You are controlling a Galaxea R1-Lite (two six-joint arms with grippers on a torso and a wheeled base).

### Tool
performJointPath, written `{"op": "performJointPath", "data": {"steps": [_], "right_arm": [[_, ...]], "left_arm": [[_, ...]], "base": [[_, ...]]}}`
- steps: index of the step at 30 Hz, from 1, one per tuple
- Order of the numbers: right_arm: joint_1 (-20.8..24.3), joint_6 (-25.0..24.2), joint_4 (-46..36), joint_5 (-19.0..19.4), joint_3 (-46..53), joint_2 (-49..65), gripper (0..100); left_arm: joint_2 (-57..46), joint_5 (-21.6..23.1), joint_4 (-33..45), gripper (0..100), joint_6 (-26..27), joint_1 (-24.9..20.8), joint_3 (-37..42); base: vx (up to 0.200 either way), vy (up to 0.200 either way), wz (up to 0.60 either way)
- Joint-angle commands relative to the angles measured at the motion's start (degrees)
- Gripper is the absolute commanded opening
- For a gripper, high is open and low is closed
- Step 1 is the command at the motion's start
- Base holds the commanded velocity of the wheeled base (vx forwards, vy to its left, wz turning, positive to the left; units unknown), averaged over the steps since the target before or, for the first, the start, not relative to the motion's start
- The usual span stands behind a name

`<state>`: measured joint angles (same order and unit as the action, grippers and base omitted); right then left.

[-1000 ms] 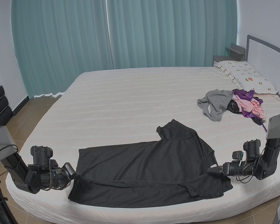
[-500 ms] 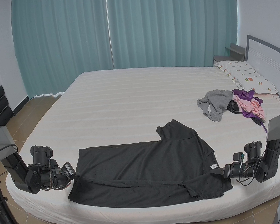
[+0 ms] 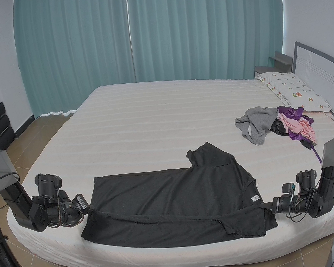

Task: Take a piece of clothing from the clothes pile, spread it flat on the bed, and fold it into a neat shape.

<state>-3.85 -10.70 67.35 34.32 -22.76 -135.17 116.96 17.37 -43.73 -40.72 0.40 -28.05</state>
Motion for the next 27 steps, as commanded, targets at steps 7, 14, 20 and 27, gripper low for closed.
{"op": "performJointPath", "data": {"steps": [7, 14, 20, 27], "right_arm": [[-0.3, -4.9, 7.4, 1.6, 5.7, 6.8, 0], [-0.2, -6.9, 13.2, 1.8, 10.8, 9.7, 0], [-0.3, -7.3, 18.4, 2.0, 16.6, 12.5, 0], [-1.0, -8.0, 22.4, 3.6, 21.9, 15.6, 0]], "left_arm": [[-5.5, 0.0, 0.0, 0, 0.0, 0.8, 4.1], [-8.0, 0.0, 0.0, 0, 0.0, 1.7, 6.7], [-12.7, 0.1, 0.0, 0, -0.2, 2.6, 9.6], [-16.4, 0.1, 0.0, 0, -0.1, 4.6, 11.5]], "base": [[0.000, 0.000, 0.00], [0.000, 0.000, 0.00], [0.000, 0.000, 0.00], [0.000, 0.000, 0.00]]}}
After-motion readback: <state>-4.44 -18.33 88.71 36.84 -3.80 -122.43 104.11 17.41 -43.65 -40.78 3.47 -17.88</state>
